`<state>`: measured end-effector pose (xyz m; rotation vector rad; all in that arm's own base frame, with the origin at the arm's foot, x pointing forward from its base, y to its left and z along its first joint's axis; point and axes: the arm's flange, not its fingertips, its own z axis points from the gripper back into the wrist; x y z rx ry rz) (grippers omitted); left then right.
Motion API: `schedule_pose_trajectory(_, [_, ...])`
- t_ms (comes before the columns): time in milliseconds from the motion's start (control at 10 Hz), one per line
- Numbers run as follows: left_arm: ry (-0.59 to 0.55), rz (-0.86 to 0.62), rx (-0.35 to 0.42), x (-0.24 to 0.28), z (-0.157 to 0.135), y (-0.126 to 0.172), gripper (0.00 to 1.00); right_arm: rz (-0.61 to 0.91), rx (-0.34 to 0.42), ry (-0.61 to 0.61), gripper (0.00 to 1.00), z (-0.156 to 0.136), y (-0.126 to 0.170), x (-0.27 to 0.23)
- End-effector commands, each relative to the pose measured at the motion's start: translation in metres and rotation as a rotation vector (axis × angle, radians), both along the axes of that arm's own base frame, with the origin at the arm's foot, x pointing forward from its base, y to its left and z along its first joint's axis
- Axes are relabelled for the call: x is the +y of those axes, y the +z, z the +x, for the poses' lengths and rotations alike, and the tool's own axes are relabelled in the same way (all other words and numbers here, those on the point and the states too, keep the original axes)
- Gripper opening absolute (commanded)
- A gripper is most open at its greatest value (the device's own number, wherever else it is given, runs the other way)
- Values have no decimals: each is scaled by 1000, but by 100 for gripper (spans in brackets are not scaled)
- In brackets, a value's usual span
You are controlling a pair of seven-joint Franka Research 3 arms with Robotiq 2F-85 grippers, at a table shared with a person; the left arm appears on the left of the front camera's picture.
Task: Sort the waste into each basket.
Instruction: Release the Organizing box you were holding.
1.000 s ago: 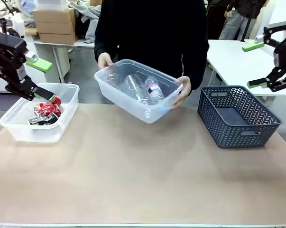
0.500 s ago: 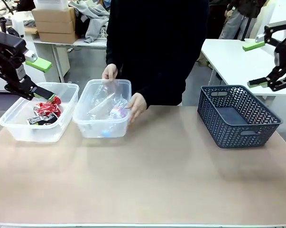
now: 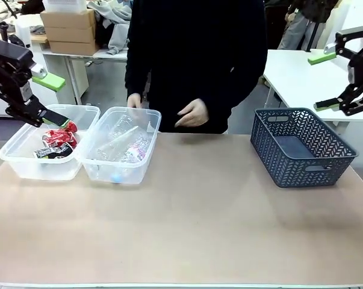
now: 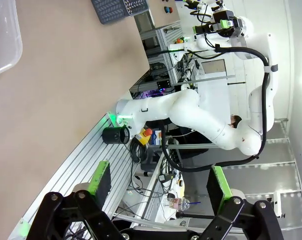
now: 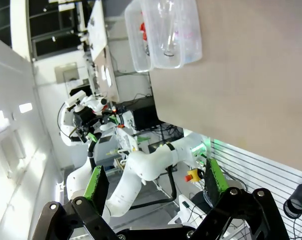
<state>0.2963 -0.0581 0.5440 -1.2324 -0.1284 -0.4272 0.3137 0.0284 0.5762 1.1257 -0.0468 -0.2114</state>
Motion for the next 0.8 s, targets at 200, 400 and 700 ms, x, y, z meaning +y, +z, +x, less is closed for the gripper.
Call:
schedule_pose_trajectory(200, [6, -14, 9, 0, -1, 4, 100, -11, -13, 18, 100, 2, 1, -4])
schedule_pose_trajectory(400, [6, -14, 9, 0, -1, 4, 100, -11, -13, 18, 100, 2, 1, -4])
schedule_pose_trajectory(700, [6, -14, 9, 0, -1, 4, 100, -11, -13, 18, 100, 2, 1, -4])
